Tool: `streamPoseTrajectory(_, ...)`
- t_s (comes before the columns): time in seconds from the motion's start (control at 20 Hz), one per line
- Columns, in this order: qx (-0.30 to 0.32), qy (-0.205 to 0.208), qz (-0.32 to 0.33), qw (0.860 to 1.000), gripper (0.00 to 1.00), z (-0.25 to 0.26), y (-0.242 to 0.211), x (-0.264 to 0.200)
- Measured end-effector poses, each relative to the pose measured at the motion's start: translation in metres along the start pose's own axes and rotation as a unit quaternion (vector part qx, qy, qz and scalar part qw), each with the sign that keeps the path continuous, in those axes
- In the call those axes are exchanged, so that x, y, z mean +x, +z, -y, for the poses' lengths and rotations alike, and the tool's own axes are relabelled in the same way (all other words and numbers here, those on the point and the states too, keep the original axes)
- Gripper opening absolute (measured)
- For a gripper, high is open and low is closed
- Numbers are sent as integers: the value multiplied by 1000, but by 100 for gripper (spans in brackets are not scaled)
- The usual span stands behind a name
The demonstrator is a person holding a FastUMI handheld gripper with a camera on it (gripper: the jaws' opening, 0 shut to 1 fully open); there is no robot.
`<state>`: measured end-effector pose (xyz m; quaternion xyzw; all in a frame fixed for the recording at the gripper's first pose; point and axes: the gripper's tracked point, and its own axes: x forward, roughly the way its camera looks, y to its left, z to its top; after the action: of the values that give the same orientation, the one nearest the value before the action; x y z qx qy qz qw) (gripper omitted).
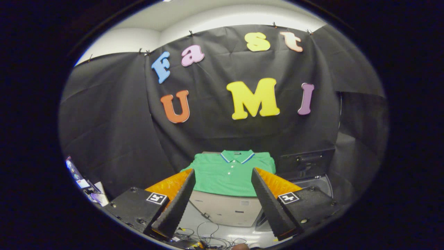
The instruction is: Put the clothes into the washing machine and then close the washing machine lid.
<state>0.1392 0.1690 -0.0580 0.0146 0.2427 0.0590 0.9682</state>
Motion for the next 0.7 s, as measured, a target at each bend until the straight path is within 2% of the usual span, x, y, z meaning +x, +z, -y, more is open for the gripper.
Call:
streamPoseTrajectory(0.35, 5, 19, -110, 994, 100, -4, 12, 104)
streamPoseTrajectory(0.5, 8, 29, -184, 982, 100, -4, -1, 151)
streamPoseTrajectory(0.7, -12, 18, -269, 963, 100, 6, -20, 204)
